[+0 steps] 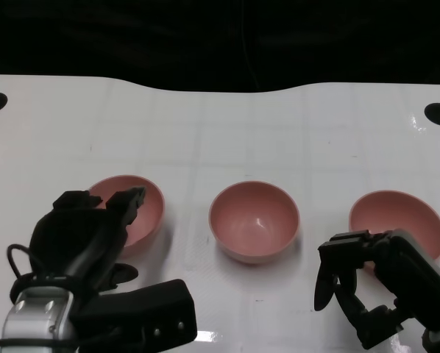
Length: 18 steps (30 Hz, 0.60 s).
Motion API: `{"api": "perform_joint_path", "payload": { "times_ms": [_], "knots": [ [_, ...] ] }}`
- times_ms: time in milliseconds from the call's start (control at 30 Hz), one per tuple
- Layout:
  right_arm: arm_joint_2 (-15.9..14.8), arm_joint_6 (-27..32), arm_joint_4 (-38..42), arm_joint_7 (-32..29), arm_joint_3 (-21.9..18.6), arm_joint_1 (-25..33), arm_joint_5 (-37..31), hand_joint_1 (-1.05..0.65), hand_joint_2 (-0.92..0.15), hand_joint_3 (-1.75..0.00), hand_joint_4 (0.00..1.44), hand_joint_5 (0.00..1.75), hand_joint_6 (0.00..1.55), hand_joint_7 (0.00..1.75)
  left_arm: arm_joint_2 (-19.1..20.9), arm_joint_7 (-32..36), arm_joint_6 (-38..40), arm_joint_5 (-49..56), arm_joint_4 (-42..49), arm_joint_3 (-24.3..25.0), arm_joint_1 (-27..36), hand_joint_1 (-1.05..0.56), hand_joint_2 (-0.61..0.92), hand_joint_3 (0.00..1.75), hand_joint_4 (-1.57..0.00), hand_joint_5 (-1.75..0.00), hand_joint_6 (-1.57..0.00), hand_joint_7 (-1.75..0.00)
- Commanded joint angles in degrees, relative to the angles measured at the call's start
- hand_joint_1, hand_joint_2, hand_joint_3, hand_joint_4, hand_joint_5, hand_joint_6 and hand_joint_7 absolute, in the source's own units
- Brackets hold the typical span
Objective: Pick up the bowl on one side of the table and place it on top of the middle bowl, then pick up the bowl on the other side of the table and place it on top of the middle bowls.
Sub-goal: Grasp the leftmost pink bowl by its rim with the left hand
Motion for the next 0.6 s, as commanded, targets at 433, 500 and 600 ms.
{"api": "perform_joint_path", "payload": {
  "times_ms": [433,500,600],
  "knots": [
    [-0.15,-0.27,-0.43,-0.91,-0.55,0.18,-0.38,0.31,-0.02,-1.71,1.02,1.74,0.99,1.27,1.32,11.45,-1.77,-1.83,28.07,-6.65,-12.66,-0.39,0.92,0.02,-0.8,-0.22,-0.63,-0.06],
    [-0.28,-0.64,-0.25,-0.95,-0.57,0.15,-0.38,0.3,-0.02,-1.71,1.02,1.74,0.99,1.27,1.86,15.43,-5.17,-3.28,32.58,-7.41,-14.22,-0.37,0.92,0.03,-0.96,-0.33,-0.8,-0.1],
    [-0.36,-0.19,-0.58,-0.75,-0.59,0.37,-0.23,0.29,-0.03,-1.7,1.01,1.75,0.98,1.27,2.42,19.86,-8.64,-4.74,36.99,-8.32,-15.84,-0.34,0.92,0.01,-0.85,-1.12,-1.17,-0.06]
  ]
}}
